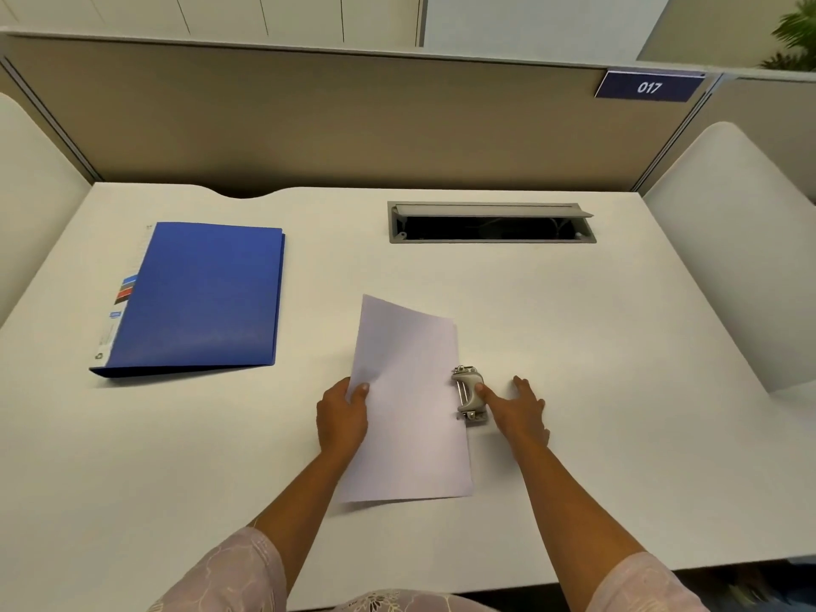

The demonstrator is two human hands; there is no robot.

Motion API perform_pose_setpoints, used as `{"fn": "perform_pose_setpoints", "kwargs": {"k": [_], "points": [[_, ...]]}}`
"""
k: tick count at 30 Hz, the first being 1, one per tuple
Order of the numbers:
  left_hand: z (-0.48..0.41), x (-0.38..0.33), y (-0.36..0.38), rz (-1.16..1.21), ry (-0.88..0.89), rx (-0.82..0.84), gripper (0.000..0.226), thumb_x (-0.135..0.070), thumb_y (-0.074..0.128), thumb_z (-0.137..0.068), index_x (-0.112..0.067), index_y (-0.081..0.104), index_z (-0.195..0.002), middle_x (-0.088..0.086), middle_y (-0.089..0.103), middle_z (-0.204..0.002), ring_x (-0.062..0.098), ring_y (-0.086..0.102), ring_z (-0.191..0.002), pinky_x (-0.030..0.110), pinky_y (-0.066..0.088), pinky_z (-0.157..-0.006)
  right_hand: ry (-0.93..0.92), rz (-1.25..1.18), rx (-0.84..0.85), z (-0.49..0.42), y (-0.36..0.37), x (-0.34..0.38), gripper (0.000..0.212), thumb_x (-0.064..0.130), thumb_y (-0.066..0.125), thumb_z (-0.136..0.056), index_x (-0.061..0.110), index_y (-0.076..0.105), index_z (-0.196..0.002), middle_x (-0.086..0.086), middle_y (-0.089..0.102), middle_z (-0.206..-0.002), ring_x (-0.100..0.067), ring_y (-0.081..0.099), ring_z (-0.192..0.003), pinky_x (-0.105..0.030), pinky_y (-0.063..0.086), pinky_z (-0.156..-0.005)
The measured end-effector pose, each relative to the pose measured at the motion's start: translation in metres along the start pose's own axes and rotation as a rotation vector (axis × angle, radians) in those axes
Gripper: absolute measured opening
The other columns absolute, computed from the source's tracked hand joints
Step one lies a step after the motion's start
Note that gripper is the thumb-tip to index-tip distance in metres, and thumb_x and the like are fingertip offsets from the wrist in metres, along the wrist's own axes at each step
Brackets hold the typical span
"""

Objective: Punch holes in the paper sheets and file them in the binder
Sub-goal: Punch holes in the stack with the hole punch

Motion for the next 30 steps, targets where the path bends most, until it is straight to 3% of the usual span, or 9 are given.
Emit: {"fn": "perform_pose_setpoints", "kwargs": {"k": [4, 7, 10, 11, 14, 16, 20, 26, 30], "points": [[-0.007, -0.010, -0.026, 0.071, 0.000, -0.053, 0.039, -0.028, 0.055, -0.095, -0.004, 0.059, -0.125, 0.013, 0.064, -0.121, 0.033, 0.060, -0.109, 0.045, 0.048, -0.098, 0.003, -0.027, 0.002, 0.002, 0.000, 0.001, 0.092, 0.069, 0.062, -0.071, 0.030, 0.026, -0.146, 0.012, 0.022, -0.157, -0.017, 0.003, -0.148, -0.056, 0.012, -0.114], [-0.009, -0.024, -0.048, 0.134, 0.043, -0.049, 0.031, -0.028, 0.056, -0.094, -0.007, 0.063, -0.115, 0.009, 0.067, -0.109, 0.030, 0.062, -0.101, 0.038, 0.051, -0.090, -0.023, -0.019, -0.050, 0.006, -0.005, 0.007, 0.083, 0.063, 0.065, -0.072, 0.028, 0.036, -0.142, 0.006, 0.035, -0.151, -0.022, 0.017, -0.145, -0.053, 0.023, -0.112], [-0.010, -0.038, -0.066, 0.182, 0.106, -0.006, 0.031, -0.032, 0.058, -0.092, -0.010, 0.064, -0.114, 0.006, 0.067, -0.104, 0.027, 0.064, -0.094, 0.036, 0.052, -0.082, -0.263, 0.000, -0.224, 0.020, -0.009, 0.030, 0.066, 0.052, 0.071, -0.074, 0.027, 0.049, -0.131, 0.000, 0.052, -0.136, -0.022, 0.040, -0.131, -0.046, 0.036, -0.105], [-0.011, -0.042, -0.071, 0.202, 0.112, 0.006, 0.033, -0.033, 0.059, -0.092, -0.011, 0.063, -0.115, 0.006, 0.067, -0.104, 0.026, 0.064, -0.093, 0.038, 0.052, -0.081, -0.350, -0.087, -0.207, 0.029, -0.009, 0.042, 0.064, 0.051, 0.071, -0.074, 0.029, 0.050, -0.129, 0.003, 0.055, -0.131, -0.018, 0.045, -0.126, -0.041, 0.039, -0.102], [-0.013, -0.052, -0.080, 0.250, 0.111, 0.019, 0.037, -0.038, 0.061, -0.089, -0.011, 0.062, -0.114, 0.007, 0.067, -0.103, 0.028, 0.064, -0.091, 0.039, 0.053, -0.077, -0.449, -0.507, 0.252, 0.061, 0.005, 0.090, 0.054, 0.043, 0.068, -0.082, 0.028, 0.049, -0.130, 0.010, 0.062, -0.117, -0.003, 0.058, -0.109, -0.023, 0.045, -0.092], [-0.011, -0.060, -0.086, 0.314, 0.143, 0.011, 0.035, -0.037, 0.062, -0.089, -0.011, 0.063, -0.112, 0.008, 0.068, -0.102, 0.027, 0.064, -0.089, 0.034, 0.053, -0.072, -0.547, -0.592, 0.409, 0.080, 0.011, 0.116, 0.033, 0.028, 0.064, -0.088, 0.021, 0.058, -0.120, 0.008, 0.070, -0.107, -0.002, 0.066, -0.096, -0.017, 0.048, -0.081], [-0.005, -0.073, -0.092, 0.413, 0.194, -0.003, 0.034, -0.032, 0.059, -0.090, -0.011, 0.062, -0.117, 0.005, 0.068, -0.103, 0.022, 0.064, -0.092, 0.030, 0.052, -0.076, -0.604, -0.724, 0.305, 0.089, 0.006, 0.137, 0.015, 0.014, 0.063, -0.089, 0.027, 0.067, -0.096, 0.011, 0.073, -0.095, -0.004, 0.069, -0.086, -0.015, 0.052, -0.071], [-0.008, -0.064, -0.097, 0.444, 0.191, -0.019, 0.031, -0.025, 0.059, -0.091, -0.008, 0.063, -0.116, 0.007, 0.068, -0.103, 0.018, 0.064, -0.093, 0.022, 0.051, -0.076, -0.590, -0.754, 0.282, 0.092, 0.016, 0.138, 0.016, 0.013, 0.066, -0.087, 0.027, 0.069, -0.093, 0.014, 0.073, -0.090, -0.002, 0.070, -0.083, -0.012, 0.053, -0.070], [-0.010, -0.055, -0.095, 0.424, 0.181, 0.003, 0.029, -0.023, 0.061, -0.090, -0.010, 0.064, -0.115, 0.005, 0.069, -0.102, 0.021, 0.063, -0.095, 0.029, 0.051, -0.082, -0.582, -0.666, 0.295, 0.090, 0.028, 0.127, 0.016, 0.016, 0.065, -0.087, 0.027, 0.070, -0.097, 0.016, 0.073, -0.092, -0.002, 0.069, -0.086, -0.011, 0.052, -0.073]]}}
Point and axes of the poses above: each hand's wrist, its own z-axis away from the middle knuckle, its own y-axis out of the palm, x = y × z, the point moved 5 cm from there along -z, towards the middle knuckle
